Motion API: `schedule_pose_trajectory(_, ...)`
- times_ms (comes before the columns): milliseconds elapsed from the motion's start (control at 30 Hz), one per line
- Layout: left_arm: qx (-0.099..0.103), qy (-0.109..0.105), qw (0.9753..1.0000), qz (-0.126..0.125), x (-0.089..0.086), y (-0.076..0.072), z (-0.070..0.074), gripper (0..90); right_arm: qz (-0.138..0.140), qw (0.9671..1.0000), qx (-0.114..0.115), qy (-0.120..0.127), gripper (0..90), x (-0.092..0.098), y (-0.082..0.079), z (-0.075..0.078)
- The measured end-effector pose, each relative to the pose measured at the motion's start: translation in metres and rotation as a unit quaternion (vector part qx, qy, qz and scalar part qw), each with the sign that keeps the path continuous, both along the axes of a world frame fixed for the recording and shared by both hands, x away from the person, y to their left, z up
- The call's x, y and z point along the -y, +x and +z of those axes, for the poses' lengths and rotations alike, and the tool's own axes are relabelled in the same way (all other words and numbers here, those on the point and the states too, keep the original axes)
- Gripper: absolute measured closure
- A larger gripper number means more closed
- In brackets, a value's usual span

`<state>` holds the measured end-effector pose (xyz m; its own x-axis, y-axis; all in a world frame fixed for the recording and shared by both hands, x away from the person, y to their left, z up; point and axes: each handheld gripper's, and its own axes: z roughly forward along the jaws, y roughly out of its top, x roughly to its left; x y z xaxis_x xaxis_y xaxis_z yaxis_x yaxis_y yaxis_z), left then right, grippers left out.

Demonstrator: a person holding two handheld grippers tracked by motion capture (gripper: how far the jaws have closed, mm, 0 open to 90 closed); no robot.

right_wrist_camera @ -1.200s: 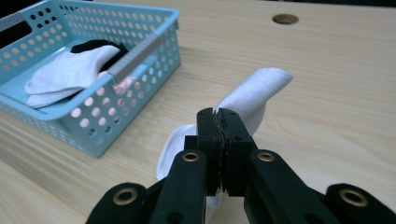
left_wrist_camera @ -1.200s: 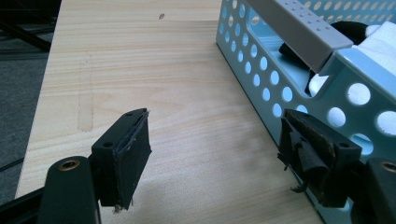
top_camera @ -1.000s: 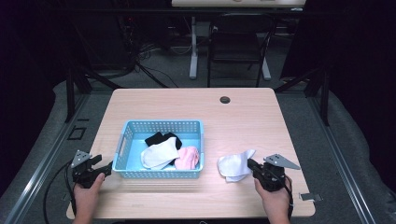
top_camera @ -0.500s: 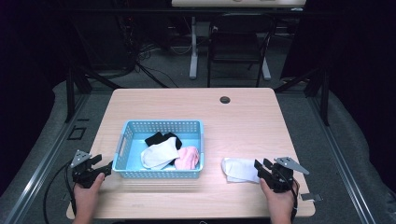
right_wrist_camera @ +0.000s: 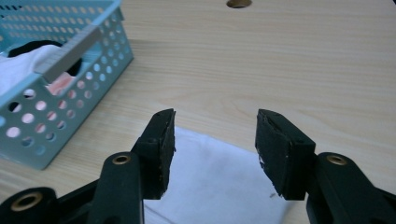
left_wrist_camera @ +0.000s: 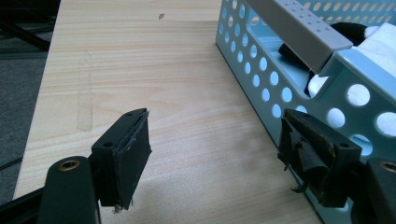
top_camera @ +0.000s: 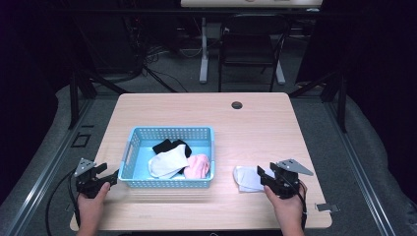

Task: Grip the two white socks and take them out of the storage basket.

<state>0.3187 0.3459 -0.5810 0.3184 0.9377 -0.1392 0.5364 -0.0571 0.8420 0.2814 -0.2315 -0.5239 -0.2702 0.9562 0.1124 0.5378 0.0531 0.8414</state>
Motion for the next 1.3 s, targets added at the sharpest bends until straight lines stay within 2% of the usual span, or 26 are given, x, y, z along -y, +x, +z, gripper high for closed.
schedule_pose_trajectory(200,0.000,0.000,1.0000,0.000,0.000,0.000,0.000,24.8,0.045,0.9989,0.004,-0.016,46.9,-0.028,0.011,0.019)
schedule_pose_trajectory(367,0.004,-0.001,1.0000,0.001,-0.001,0.000,0.000,24.8,0.083,0.9961,0.006,-0.029,46.8,-0.054,0.023,0.033)
schedule_pose_trajectory(700,0.000,-0.001,1.0000,0.000,-0.001,0.000,0.000,24.8,0.136,0.9897,-0.021,-0.038,49.4,-0.102,0.048,0.057)
schedule_pose_trajectory(833,0.001,-0.001,1.0000,-0.001,-0.001,0.000,0.000,24.8,0.152,0.9866,-0.033,-0.050,50.9,-0.122,0.061,0.063)
schedule_pose_trajectory(967,0.004,-0.006,1.0000,0.002,-0.001,0.000,0.000,24.8,0.169,0.9831,-0.047,-0.053,50.9,-0.143,0.075,0.064)
schedule_pose_trajectory(1067,0.001,-0.005,1.0000,0.001,-0.001,0.000,0.000,24.8,0.180,0.9797,-0.057,-0.068,50.7,-0.159,0.084,0.063)
schedule_pose_trajectory(1100,0.001,-0.005,1.0000,0.001,-0.001,0.000,0.000,24.8,0.180,0.9797,-0.057,-0.068,50.7,-0.159,0.084,0.063)
schedule_pose_trajectory(1167,0.003,-0.006,1.0000,0.001,-0.001,0.001,0.000,24.8,0.194,0.9762,-0.059,-0.076,51.5,-0.174,0.091,0.062)
schedule_pose_trajectory(1200,0.001,-0.005,1.0000,0.001,-0.002,0.000,0.000,24.8,0.197,0.9756,-0.068,-0.069,52.5,-0.180,0.094,0.062)
schedule_pose_trajectory(1233,0.002,-0.006,1.0000,0.001,-0.002,0.000,0.000,24.8,0.202,0.9735,-0.081,-0.071,53.9,-0.184,0.096,0.062)
schedule_pose_trajectory(1267,0.002,-0.006,1.0000,0.001,-0.002,0.000,0.000,24.8,0.207,0.9723,-0.084,-0.068,54.2,-0.190,0.099,0.061)
schedule_pose_trajectory(1300,0.001,-0.006,1.0000,0.001,-0.002,0.000,0.000,24.8,0.215,0.9697,-0.093,-0.070,54.6,-0.194,0.101,0.061)
